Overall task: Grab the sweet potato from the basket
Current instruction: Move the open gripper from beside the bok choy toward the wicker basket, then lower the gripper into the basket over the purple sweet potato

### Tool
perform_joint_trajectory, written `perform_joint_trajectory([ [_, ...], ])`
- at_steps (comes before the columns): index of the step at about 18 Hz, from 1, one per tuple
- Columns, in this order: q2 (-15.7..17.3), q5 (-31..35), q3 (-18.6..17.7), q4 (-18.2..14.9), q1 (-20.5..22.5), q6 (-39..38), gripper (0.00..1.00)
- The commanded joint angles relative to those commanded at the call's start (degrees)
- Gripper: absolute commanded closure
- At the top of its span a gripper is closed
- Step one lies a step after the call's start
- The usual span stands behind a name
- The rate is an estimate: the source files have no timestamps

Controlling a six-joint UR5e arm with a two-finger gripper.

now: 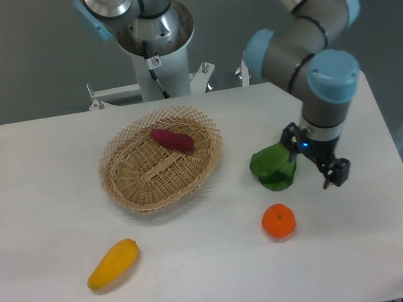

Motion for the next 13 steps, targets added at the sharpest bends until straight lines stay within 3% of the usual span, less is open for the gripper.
perform_joint_trajectory([
  [6,6.3,-2.0,-6.9,-0.6,-5.4,-0.9,0.00],
  [13,8.3,-3.1,-12.1,-0.5,-9.4,0.5,0.00],
])
